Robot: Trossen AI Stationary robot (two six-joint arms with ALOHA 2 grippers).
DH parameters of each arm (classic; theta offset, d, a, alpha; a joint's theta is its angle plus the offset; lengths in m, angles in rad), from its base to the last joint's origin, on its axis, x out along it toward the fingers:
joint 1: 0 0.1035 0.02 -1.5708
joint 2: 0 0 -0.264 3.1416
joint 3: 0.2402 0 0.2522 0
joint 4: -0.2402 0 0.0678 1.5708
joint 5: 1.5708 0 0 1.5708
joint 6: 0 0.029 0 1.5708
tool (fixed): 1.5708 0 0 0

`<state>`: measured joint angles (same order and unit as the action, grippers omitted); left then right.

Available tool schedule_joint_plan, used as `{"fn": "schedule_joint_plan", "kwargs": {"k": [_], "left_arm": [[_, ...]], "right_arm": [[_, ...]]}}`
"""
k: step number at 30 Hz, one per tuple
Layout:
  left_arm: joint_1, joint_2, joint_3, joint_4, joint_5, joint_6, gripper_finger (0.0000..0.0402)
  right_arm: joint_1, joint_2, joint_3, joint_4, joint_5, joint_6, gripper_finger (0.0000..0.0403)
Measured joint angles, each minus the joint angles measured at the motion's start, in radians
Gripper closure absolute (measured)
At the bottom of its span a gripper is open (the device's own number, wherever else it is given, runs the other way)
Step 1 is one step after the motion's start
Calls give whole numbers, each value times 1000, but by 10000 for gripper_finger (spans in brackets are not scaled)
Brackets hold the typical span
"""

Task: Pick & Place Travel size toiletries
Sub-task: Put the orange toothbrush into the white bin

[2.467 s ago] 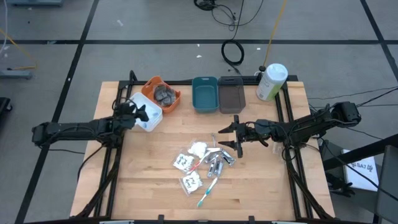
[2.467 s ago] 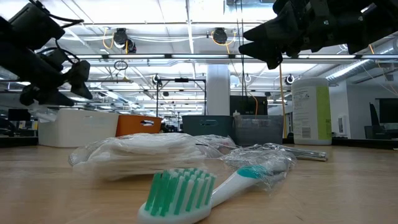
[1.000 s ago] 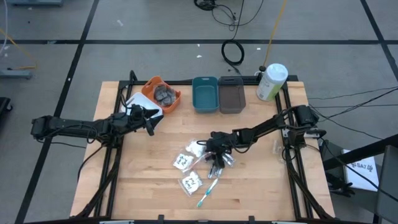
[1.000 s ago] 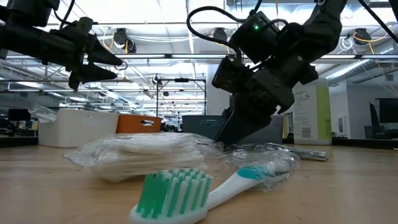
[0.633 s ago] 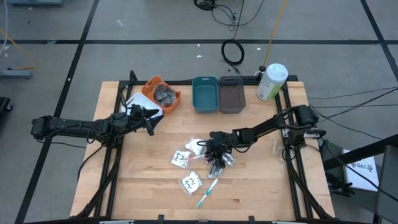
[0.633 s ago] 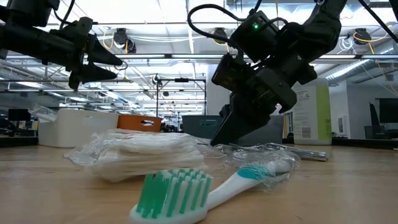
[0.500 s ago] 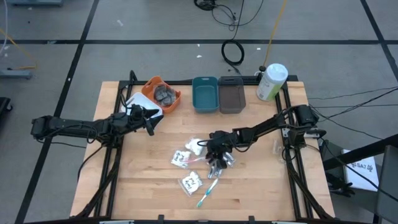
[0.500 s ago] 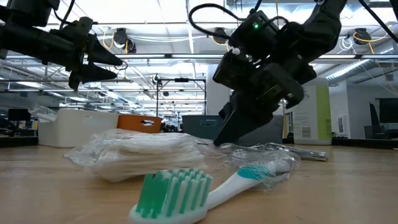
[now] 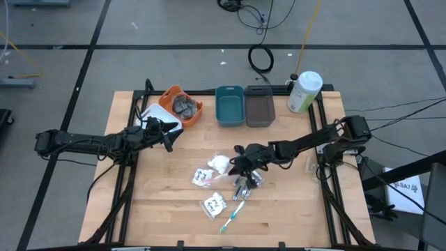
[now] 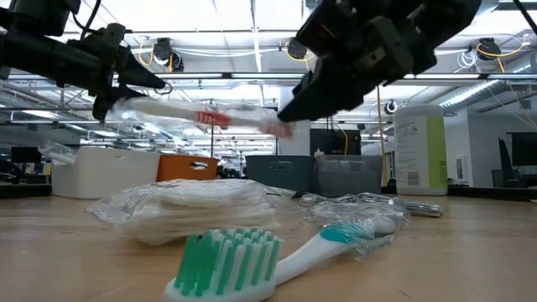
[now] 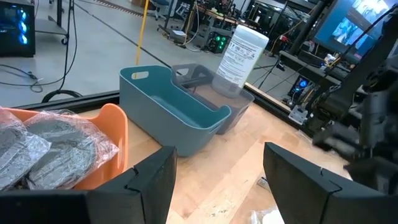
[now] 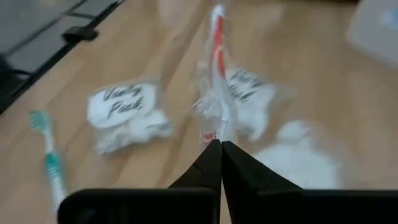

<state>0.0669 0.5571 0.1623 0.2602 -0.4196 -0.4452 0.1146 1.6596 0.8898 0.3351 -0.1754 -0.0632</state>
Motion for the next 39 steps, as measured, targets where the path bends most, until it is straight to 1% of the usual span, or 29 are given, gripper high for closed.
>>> {"fn": "schedule_joint_plan", "kwargs": {"k": [4, 6, 9, 13, 16, 19, 21, 26, 29, 34, 36, 39], "left_arm": [[-5, 0, 0, 46, 59, 59, 165], [-14, 1, 0, 74, 87, 82, 165], [-32, 2, 0, 91, 97, 117, 165], [-56, 18, 0, 94, 100, 172, 165], [-74, 45, 0, 121, 105, 227, 165], [-100, 94, 0, 195, 120, 293, 165], [-121, 143, 0, 282, 164, 345, 165], [-180, 304, 0, 593, 291, 475, 165], [-207, 410, 16, 731, 307, 497, 165], [-220, 566, 98, 755, 307, 541, 165], [-220, 629, 153, 756, 308, 582, 165], [-220, 711, 239, 755, 343, 638, 165]], "right_arm": [[-3, -38, -1, 16, 99, -30, 402], [-11, -50, -25, 83, 124, -36, 402], [-25, -52, -79, 277, 112, -29, 402], [-51, -51, -162, 531, 36, 13, 402], [-64, -51, -208, 704, 19, 53, 402], [-64, -51, -246, 857, 18, 70, 402], [-63, -52, -258, 917, 16, 70, 402], [-63, -52, -263, 909, 19, 70, 403], [-63, -52, -263, 895, 21, 70, 403], [-63, -52, -263, 895, 21, 70, 403], [-63, -52, -263, 888, 21, 70, 403], [-63, -52, -263, 882, 21, 70, 403]]}}
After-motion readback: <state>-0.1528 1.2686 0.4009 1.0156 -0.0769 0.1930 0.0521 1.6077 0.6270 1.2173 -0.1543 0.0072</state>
